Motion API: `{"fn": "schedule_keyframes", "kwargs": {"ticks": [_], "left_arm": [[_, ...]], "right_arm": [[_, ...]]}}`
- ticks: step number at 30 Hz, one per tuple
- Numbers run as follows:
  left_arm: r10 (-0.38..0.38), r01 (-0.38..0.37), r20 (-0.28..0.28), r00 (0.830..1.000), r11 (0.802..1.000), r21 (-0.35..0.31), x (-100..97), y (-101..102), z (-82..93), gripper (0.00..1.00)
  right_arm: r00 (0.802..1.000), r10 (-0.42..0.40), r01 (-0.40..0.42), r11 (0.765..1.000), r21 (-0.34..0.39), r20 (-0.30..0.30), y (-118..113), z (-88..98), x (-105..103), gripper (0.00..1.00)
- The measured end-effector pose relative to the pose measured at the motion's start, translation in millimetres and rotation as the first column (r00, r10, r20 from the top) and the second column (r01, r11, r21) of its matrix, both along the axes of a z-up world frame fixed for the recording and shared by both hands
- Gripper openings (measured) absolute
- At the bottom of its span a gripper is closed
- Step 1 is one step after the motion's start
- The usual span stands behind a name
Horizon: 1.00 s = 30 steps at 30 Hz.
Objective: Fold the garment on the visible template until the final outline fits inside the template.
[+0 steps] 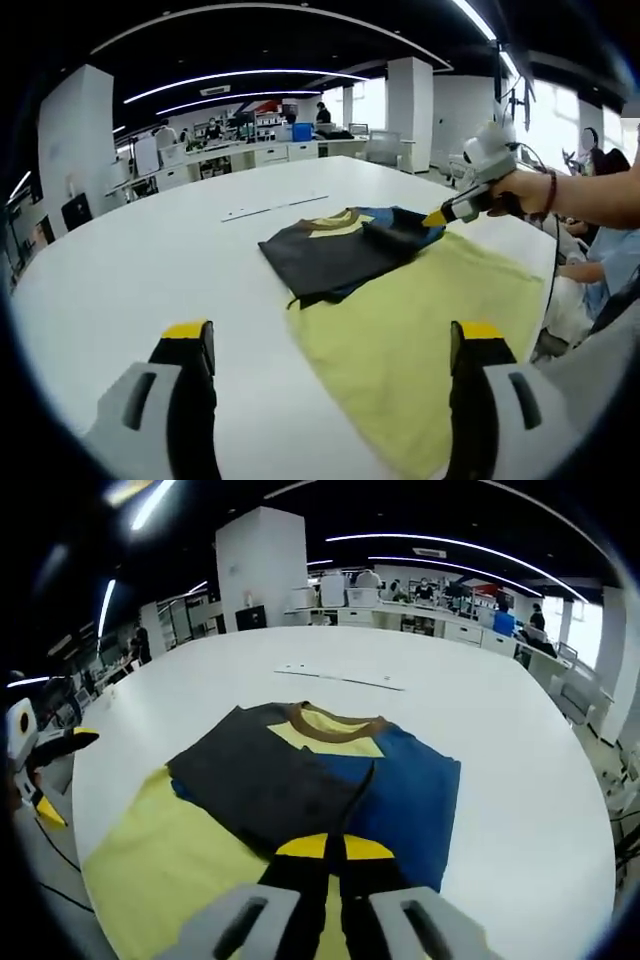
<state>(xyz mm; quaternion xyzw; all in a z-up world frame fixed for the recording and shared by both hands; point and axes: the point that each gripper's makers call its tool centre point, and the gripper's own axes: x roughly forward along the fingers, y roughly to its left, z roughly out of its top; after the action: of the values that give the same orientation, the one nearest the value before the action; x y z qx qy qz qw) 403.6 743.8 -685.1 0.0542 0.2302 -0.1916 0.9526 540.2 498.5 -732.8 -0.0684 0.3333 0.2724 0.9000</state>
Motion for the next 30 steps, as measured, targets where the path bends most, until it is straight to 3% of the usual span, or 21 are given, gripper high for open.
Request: {"fn": "schedule_keyframes", "kwargs": {"ticks": [9, 14, 19, 26, 30], "left_arm": [[-0.002, 0.002, -0.003, 1.0, 1.0, 0.005, -0.8, 1.9, -0.3, 0.95], [-0.003, 0.003, -0.005, 1.0, 1.0, 0.004, 0.2, 0.3, -1.5, 0.95], [-0.014, 0.014, -0.005, 1.0, 1.0, 0.004, -0.1, -3.1, -1.7, 0.95], [-0.023, 0.023, -0.01, 1.0, 1.0, 0.007, -1.5, -4.0, -3.0, 0.96], [-0.031, 0.031, -0.009, 0.999, 0.999, 0.011, -1.5, -5.4, -3.0, 0.97]], "right_arm": [[0.999, -0.052, 0.052, 0.999, 0.004, -0.002, -19.2, -1.1, -11.0, 0.0], [0.992, -0.129, 0.129, 0.991, 0.035, 0.0, -29.5, 0.0, -18.7, 0.0], [0.99, -0.143, 0.143, 0.989, -0.037, 0.011, -37.6, -11.0, -29.5, 0.0], [0.982, -0.188, 0.188, 0.982, -0.023, -0.006, -49.7, -17.1, -31.3, 0.0], [0.983, -0.186, 0.186, 0.983, -0.014, 0.009, -53.7, -12.1, -30.3, 0.09]]}}
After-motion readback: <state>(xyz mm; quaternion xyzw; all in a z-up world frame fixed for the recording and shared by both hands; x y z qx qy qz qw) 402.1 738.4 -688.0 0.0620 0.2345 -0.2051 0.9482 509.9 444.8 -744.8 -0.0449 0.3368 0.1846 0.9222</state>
